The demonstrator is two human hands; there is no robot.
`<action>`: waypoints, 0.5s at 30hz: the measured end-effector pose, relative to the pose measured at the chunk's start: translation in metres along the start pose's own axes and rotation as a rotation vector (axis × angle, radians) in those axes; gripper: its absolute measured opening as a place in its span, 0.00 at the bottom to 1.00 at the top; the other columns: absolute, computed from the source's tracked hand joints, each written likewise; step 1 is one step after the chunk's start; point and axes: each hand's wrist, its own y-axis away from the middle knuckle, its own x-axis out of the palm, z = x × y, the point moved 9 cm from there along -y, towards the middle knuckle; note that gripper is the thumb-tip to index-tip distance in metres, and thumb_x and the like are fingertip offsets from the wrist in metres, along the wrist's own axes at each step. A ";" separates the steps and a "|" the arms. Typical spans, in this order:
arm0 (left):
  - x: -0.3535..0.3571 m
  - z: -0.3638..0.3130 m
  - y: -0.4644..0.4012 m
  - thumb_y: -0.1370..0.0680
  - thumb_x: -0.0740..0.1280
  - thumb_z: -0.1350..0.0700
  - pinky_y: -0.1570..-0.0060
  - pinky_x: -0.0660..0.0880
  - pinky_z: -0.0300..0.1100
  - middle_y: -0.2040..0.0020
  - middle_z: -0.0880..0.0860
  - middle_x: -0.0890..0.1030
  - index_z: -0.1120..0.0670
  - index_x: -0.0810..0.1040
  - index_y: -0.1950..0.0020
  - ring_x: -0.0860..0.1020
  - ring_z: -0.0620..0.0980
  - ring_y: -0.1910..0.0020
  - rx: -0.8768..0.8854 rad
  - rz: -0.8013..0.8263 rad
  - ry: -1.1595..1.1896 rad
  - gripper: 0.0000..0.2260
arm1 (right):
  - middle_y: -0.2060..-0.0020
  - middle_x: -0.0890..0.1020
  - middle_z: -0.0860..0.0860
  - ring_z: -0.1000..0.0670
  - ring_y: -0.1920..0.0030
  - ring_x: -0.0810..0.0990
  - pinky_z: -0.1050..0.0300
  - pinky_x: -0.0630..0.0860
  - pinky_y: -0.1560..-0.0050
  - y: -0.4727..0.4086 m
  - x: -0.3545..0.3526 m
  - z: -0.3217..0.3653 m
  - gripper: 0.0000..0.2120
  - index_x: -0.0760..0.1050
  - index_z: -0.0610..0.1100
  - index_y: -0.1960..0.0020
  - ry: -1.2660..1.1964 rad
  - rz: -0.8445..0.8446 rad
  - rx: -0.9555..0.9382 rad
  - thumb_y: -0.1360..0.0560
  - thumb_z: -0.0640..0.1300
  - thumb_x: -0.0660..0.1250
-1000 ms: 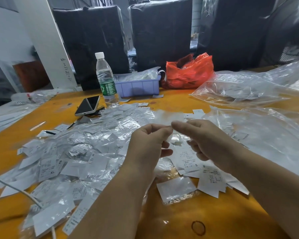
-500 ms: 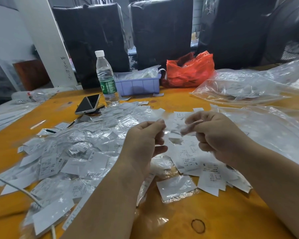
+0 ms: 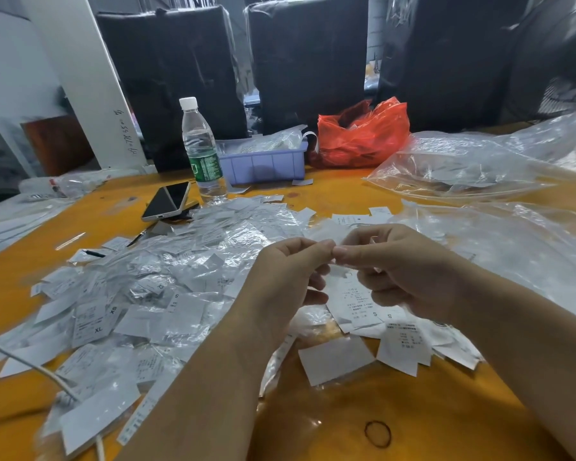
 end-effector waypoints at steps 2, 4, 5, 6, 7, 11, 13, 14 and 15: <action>-0.002 0.000 -0.001 0.23 0.69 0.54 0.70 0.75 0.39 0.70 0.47 0.79 0.58 0.83 0.58 0.75 0.44 0.71 -0.008 -0.016 0.023 0.09 | 0.77 0.62 0.52 0.55 0.79 0.56 0.67 0.55 0.80 -0.001 -0.006 0.000 0.08 0.74 0.43 0.63 -0.053 -0.055 0.001 0.28 0.41 0.71; -0.004 -0.002 -0.001 0.24 0.69 0.57 0.71 0.75 0.38 0.70 0.48 0.79 0.59 0.82 0.59 0.75 0.45 0.71 -0.003 -0.029 0.041 0.07 | 0.77 0.63 0.52 0.55 0.78 0.56 0.67 0.55 0.80 -0.003 -0.014 -0.001 0.10 0.73 0.43 0.64 -0.082 -0.118 0.000 0.24 0.39 0.68; -0.004 -0.003 -0.001 0.24 0.69 0.59 0.71 0.74 0.37 0.70 0.48 0.78 0.59 0.82 0.58 0.75 0.45 0.71 0.007 -0.037 0.035 0.05 | 0.76 0.64 0.51 0.55 0.78 0.56 0.67 0.55 0.80 -0.003 -0.016 -0.001 0.11 0.72 0.43 0.64 -0.093 -0.130 -0.004 0.24 0.39 0.67; -0.005 -0.005 0.000 0.24 0.69 0.60 0.71 0.74 0.37 0.69 0.48 0.78 0.59 0.82 0.58 0.75 0.45 0.71 0.022 -0.045 0.020 0.05 | 0.75 0.63 0.50 0.54 0.78 0.56 0.67 0.55 0.80 -0.003 -0.016 0.000 0.11 0.72 0.43 0.64 -0.100 -0.121 -0.005 0.24 0.39 0.67; -0.005 -0.006 0.000 0.24 0.69 0.60 0.71 0.74 0.36 0.69 0.48 0.78 0.59 0.82 0.58 0.75 0.45 0.71 0.037 -0.049 0.001 0.04 | 0.75 0.63 0.50 0.54 0.78 0.56 0.67 0.55 0.79 -0.003 -0.013 0.000 0.10 0.73 0.43 0.64 -0.100 -0.094 -0.001 0.24 0.40 0.67; -0.003 -0.011 0.002 0.23 0.69 0.57 0.70 0.75 0.35 0.70 0.47 0.78 0.58 0.80 0.59 0.75 0.42 0.71 0.095 -0.029 -0.079 0.07 | 0.77 0.64 0.52 0.55 0.78 0.57 0.66 0.55 0.79 -0.001 0.000 -0.002 0.04 0.77 0.42 0.60 -0.015 0.011 0.028 0.28 0.40 0.71; -0.003 -0.013 0.003 0.22 0.68 0.55 0.69 0.75 0.35 0.71 0.46 0.78 0.58 0.80 0.59 0.75 0.42 0.71 0.118 -0.035 -0.090 0.09 | 0.78 0.65 0.52 0.55 0.79 0.58 0.65 0.56 0.80 -0.001 -0.002 -0.002 0.04 0.77 0.41 0.60 -0.027 -0.026 0.025 0.27 0.38 0.70; -0.004 -0.014 0.004 0.21 0.67 0.54 0.69 0.75 0.35 0.70 0.46 0.78 0.58 0.81 0.58 0.75 0.42 0.71 0.133 -0.048 -0.087 0.09 | 0.78 0.65 0.52 0.55 0.79 0.58 0.65 0.56 0.80 -0.001 -0.006 -0.001 0.04 0.76 0.41 0.60 -0.056 -0.061 0.020 0.26 0.37 0.69; -0.006 -0.015 0.004 0.21 0.66 0.55 0.70 0.75 0.36 0.70 0.45 0.79 0.57 0.81 0.57 0.75 0.42 0.71 0.150 -0.069 -0.084 0.08 | 0.77 0.64 0.52 0.55 0.79 0.58 0.66 0.56 0.80 -0.001 -0.010 0.001 0.05 0.75 0.41 0.59 -0.095 -0.100 0.014 0.26 0.37 0.69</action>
